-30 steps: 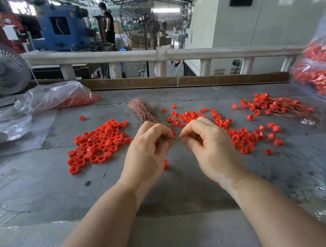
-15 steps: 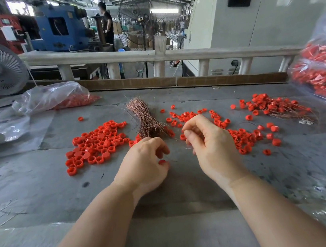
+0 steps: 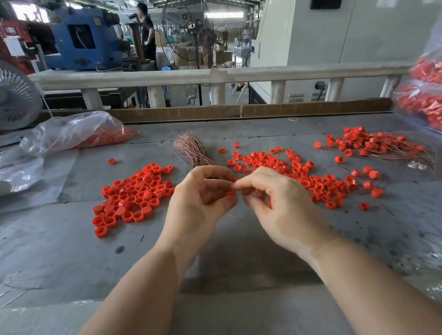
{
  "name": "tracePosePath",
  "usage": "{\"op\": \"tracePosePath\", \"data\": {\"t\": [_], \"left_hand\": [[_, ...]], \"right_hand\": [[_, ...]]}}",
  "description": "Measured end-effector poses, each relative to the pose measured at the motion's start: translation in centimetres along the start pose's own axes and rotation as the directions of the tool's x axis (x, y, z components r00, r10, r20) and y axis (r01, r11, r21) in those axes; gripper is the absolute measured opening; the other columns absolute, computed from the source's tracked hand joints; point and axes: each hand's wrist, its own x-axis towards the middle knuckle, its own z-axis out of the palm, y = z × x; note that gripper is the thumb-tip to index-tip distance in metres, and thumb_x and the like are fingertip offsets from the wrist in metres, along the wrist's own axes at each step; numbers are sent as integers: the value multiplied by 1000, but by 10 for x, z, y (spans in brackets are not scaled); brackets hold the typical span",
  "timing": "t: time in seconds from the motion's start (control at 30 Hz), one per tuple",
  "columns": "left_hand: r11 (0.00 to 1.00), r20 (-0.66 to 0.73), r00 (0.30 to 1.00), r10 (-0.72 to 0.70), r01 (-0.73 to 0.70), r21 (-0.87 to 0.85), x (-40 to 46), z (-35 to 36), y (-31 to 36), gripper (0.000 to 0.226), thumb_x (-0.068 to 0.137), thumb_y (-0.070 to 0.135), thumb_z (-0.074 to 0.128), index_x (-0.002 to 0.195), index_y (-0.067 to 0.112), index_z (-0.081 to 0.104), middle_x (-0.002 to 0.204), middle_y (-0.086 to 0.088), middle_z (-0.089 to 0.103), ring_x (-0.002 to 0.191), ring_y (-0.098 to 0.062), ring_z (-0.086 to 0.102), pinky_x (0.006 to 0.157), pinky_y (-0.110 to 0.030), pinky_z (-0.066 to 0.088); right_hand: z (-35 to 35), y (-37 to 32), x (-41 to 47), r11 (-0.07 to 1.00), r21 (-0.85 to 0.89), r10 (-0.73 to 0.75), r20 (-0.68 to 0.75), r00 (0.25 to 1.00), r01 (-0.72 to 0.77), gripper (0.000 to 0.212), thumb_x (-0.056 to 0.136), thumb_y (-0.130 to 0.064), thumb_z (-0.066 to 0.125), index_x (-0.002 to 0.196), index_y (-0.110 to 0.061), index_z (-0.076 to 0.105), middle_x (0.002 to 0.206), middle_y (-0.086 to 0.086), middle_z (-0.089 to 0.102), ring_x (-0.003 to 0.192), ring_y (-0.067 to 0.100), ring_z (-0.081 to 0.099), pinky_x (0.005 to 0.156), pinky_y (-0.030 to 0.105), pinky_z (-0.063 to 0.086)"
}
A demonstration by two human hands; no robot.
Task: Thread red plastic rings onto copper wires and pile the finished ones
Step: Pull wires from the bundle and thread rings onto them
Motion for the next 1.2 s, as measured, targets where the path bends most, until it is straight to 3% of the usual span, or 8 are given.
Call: {"op": "tracePosePath", "data": {"t": [0.1,0.23,0.4,0.67,0.9,1.07,1.2], "left_hand": [[998,1,1000,-22,22,-52,0,-1,-1,43,74,-15,66,96,21,56,87,-7,66,71,-2,67,68,-12,51],[999,25,1000,-17,17,-31,0,-1,-2,43,73,-11,69,97,23,57,86,-6,68,75,-8,68,71,-15,53],[1000,31,999,-29,29,-4,1,-2,-4,44,72,-9,71,97,24,56,88,-6,67,74,-8,69,71,-15,54],[992,14,993,-117,117,41,2,-1,-11,44,72,-9,72,102,18,55,88,-8,67,79,-17,68,77,-27,55],[994,12,995,-98,97,56,4,-2,-13,45,71,-9,72,98,23,55,84,0,66,74,-10,68,77,-23,55],[989,65,997,-47,37,144,2,0,-13,51,70,-11,72,91,32,54,82,2,61,62,3,63,64,-9,49],[977,77,997,-32,15,211,1,1,-14,56,68,-12,73,90,35,52,81,5,60,62,4,62,67,-12,49]], "right_hand": [[-2,-1,1,999,35,-36,-4,999,36,26,83,4,60,99,-12,72,85,-12,57,78,8,54,75,22,46],[-2,-3,0,997,47,-60,0,998,60,26,84,4,62,102,-12,73,88,-3,63,85,18,61,78,30,50],[-2,-3,1,998,48,-32,7,999,32,12,80,1,67,87,-7,74,81,-7,59,80,16,60,74,32,50],[-4,1,1,998,-65,25,-32,999,-27,10,83,-1,64,83,-9,71,84,-3,62,80,18,59,73,34,48],[-2,-3,0,998,-46,-31,69,997,34,24,81,5,63,98,-11,72,86,-11,56,78,5,51,75,16,42],[0,-1,0,1000,-30,-2,164,987,7,17,87,-2,61,99,-8,71,91,0,63,89,20,59,82,36,47],[0,0,1,999,-24,28,172,985,-24,11,84,-6,66,93,-7,71,84,-6,57,84,19,58,79,35,46]]}}
